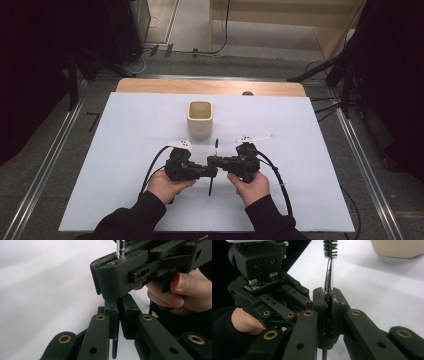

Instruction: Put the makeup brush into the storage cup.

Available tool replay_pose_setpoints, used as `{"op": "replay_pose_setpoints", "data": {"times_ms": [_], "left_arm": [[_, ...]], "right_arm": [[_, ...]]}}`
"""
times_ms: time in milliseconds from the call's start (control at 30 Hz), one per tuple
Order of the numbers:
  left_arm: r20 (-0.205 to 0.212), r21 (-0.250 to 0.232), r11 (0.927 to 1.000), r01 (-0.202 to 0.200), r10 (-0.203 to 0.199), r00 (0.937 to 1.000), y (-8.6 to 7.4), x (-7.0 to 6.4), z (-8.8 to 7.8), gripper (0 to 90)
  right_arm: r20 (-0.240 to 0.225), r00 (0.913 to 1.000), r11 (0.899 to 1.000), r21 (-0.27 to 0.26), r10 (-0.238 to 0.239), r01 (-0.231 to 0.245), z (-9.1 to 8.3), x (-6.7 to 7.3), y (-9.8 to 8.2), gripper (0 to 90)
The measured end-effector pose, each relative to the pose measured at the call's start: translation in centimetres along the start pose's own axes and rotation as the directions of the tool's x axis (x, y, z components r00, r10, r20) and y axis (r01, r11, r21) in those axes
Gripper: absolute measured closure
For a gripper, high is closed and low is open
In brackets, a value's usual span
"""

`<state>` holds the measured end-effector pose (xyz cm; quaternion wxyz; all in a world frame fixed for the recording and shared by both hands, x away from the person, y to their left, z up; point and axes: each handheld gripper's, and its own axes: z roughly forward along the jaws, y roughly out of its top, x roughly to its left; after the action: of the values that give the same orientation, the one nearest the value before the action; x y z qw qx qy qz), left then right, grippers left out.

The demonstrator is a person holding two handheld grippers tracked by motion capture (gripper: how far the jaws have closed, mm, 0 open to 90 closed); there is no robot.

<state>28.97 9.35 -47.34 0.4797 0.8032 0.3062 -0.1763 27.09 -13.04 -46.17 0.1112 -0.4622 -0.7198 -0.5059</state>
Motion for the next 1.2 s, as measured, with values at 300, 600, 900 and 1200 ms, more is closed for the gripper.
{"op": "replay_pose_setpoints", "data": {"times_ms": [300,600,900,1200], "left_arm": [[-0.008,0.001,1.0000,0.007,-0.007,0.9999,0.1,0.1,-0.2,84.9],[-0.025,0.021,0.9998,-0.004,0.004,0.9997,0.1,0.2,-0.3,84.9],[-0.028,0.029,0.9995,0.011,-0.010,0.9996,0.3,0.4,-0.9,85.0],[-0.043,0.037,0.9993,0.009,-0.007,0.9990,0.4,0.7,-1.5,85.0]], "right_arm": [[0.020,0.9979,0.997,-0.047,-0.062,0.063,-0.3,0.0,0.1,63.4],[0.053,0.9894,0.987,-0.085,-0.136,0.140,-0.6,0.1,0.1,41.2],[0.047,0.9866,0.984,-0.077,-0.156,0.159,-1.0,0.1,0.0,35.4],[0.047,0.9841,0.982,-0.076,-0.172,0.175,-1.7,0.1,-0.1,34.1]]}}
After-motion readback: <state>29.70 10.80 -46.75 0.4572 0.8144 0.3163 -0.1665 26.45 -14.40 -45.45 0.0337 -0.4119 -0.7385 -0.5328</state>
